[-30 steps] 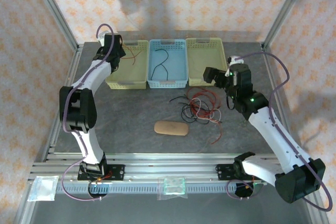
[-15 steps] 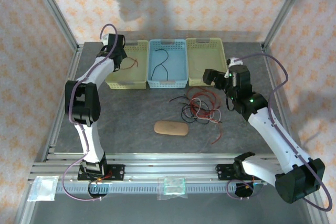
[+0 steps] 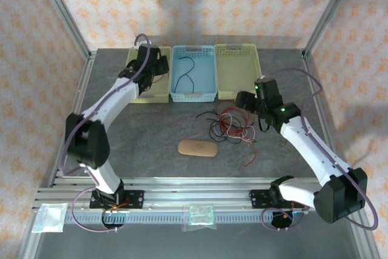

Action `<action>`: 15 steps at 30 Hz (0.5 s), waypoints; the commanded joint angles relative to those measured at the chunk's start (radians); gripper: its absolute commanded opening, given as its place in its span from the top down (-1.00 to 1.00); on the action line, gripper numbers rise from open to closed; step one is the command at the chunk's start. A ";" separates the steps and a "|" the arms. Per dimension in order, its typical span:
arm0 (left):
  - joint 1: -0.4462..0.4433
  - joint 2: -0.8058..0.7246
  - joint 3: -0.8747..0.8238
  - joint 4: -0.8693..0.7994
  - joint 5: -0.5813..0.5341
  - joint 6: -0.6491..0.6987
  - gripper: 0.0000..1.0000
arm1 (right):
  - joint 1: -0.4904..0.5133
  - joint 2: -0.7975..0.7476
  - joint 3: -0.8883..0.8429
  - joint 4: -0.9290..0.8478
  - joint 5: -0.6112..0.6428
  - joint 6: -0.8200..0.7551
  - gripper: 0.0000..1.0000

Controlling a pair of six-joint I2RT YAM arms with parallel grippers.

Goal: Untangle the cables

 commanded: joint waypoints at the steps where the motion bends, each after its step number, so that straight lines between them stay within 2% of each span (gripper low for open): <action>1: -0.054 -0.098 -0.105 0.083 0.077 0.015 -0.77 | 0.004 0.035 -0.024 -0.043 -0.085 0.029 -0.41; 4: -0.124 -0.170 -0.197 0.131 0.126 -0.028 -0.76 | 0.004 0.093 -0.033 -0.022 -0.166 0.014 -0.16; 7: -0.205 -0.221 -0.288 0.201 0.173 -0.092 -0.76 | 0.004 0.177 -0.028 -0.024 -0.230 0.000 -0.02; 12: -0.350 -0.254 -0.415 0.319 0.191 -0.207 -0.77 | 0.004 0.245 -0.043 0.004 -0.208 0.018 0.20; 15: -0.414 -0.243 -0.480 0.395 0.188 -0.258 -0.77 | 0.004 0.279 -0.040 0.019 -0.191 0.024 0.23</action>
